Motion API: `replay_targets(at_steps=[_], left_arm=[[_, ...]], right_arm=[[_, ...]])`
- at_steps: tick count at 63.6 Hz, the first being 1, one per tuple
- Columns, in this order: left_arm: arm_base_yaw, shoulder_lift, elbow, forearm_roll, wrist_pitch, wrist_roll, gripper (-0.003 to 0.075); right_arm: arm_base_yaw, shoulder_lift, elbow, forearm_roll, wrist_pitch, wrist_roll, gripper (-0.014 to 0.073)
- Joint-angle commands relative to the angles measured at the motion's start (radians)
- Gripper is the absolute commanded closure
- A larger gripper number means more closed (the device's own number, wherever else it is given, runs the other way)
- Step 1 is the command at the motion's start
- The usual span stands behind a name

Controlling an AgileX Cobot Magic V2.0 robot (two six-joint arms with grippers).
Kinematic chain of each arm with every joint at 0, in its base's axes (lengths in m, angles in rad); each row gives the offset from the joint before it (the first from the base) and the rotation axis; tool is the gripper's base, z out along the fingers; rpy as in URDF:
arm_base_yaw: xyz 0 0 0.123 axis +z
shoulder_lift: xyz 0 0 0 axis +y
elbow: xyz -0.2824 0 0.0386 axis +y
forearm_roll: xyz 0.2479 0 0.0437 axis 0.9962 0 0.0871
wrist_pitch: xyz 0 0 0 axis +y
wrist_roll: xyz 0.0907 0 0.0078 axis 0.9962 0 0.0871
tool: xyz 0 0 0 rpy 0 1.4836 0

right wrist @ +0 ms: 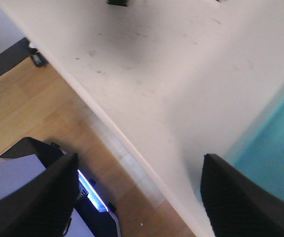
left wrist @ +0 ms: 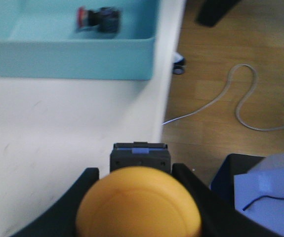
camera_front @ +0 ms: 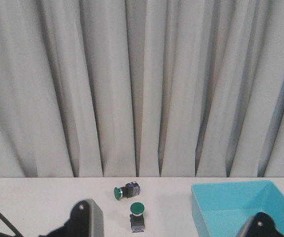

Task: Pick red and yellow buttons and place in box
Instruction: 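Grasp the yellow button with the right gripper, open the left gripper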

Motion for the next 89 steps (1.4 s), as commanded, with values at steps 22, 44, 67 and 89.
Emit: replay_targets(at_steps=[22,44,67,89], left_arm=[[-0.081,-0.007,-0.024,-0.358,0.007,0.338,0.0535],[-0.127,-0.007,-0.024,-0.446,-0.006,0.426,0.0535],[-0.127,-0.007,-0.024,-0.477,-0.006,0.428,0.0535],[-0.127,-0.007,-0.024,-0.513,-0.006,0.428,0.0535]], right_arm=[[0.001,0.066,-0.075,0.426,0.077,-0.759,0.0076],[0.001,0.117,-0.075,0.640,0.120,-1.048,0.0077],[0.001,0.117,-0.075,0.676,0.153,-1.065,0.0102],[0.001,0.117,-0.075,0.676,0.173,-1.065,0.0228]])
